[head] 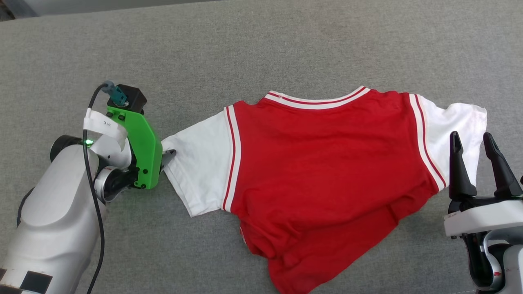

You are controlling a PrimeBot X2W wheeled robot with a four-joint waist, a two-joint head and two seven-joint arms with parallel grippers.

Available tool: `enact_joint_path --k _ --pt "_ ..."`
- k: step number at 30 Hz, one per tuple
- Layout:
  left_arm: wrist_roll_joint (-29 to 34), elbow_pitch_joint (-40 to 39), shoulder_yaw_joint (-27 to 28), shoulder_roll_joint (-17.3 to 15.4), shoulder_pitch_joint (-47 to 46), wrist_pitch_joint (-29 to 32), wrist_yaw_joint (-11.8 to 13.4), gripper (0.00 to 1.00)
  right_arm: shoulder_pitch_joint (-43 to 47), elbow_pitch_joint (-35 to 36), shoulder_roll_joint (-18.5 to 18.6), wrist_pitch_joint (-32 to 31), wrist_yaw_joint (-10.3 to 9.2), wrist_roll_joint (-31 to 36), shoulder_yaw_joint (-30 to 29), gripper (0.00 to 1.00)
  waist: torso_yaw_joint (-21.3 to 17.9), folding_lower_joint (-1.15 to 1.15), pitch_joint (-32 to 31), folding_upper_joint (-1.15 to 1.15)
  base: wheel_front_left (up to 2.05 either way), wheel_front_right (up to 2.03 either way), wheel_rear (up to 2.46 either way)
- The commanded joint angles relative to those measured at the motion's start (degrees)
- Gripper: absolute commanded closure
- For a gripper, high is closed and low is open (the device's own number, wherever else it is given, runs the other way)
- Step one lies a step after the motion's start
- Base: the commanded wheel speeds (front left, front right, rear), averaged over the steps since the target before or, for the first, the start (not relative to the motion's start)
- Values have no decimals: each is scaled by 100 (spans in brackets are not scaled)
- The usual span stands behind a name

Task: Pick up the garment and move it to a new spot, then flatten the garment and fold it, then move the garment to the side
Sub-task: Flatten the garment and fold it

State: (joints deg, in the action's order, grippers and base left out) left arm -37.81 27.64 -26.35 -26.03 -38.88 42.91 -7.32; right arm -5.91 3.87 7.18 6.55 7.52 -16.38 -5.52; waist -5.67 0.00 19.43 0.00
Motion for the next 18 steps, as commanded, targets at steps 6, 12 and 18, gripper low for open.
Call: enact_joint_path --k 6,12,18 --pt "-204 283 -135 44 211 -104 -15 100 -119 -59 74 -17 -3 -1 -11 0 79 0 -102 0 0 0 0" --pt "-381 240 233 -27 392 -885 28 100 -47 -83 182 -142 -3 13 -68 0 214 0 -386 0 0 0 0" --pt "-481 -286 486 -283 802 -1281 119 100 184 -270 441 -886 -3 115 -54 0 411 0 -798 0 0 0 0"
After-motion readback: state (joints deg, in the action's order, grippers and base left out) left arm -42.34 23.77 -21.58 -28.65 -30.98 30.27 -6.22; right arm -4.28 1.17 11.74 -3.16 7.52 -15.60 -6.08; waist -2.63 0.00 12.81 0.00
